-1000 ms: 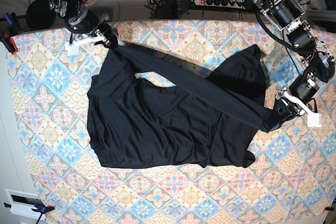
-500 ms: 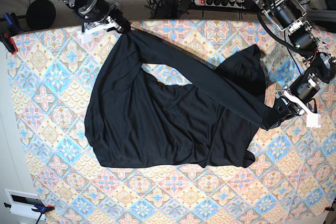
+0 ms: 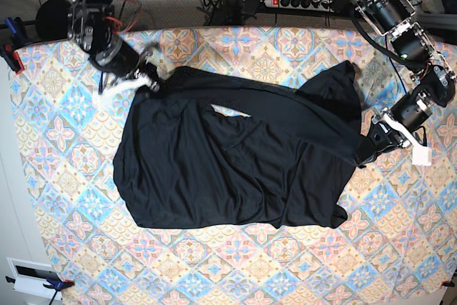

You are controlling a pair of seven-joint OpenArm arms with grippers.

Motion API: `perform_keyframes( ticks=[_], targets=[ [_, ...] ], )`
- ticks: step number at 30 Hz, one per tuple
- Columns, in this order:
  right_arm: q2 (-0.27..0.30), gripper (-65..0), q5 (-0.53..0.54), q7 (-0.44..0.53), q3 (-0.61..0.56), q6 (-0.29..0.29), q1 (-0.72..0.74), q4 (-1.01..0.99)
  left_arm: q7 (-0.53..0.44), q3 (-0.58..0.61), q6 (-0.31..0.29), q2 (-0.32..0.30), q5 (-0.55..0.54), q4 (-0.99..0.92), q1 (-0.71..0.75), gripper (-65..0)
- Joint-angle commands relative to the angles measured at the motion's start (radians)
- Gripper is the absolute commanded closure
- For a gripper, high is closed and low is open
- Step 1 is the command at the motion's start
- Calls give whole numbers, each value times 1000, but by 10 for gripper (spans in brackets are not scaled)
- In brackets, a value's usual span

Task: Layout the t-shirt on the table in an organized manner, then fold the t-shirt properly
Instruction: 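Lower the right gripper's fabric onto the shirt body toward the left gripper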

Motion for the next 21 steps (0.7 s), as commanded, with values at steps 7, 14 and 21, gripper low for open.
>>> perform_keyframes(
  ticks=[7,14,21],
  targets=[
    [6,0,19,-37,-42,14,211,8,-24,-3,-3,-15,-30,18,15,0],
    [4,0,13,-42,-162,13,431,-49,-24,-5,-3,-12,-27,18,16,0],
    [0,0,5,-39,-179,13,498,-277,-28,-11,-3,-17,-32,18,13,0]
  ],
)
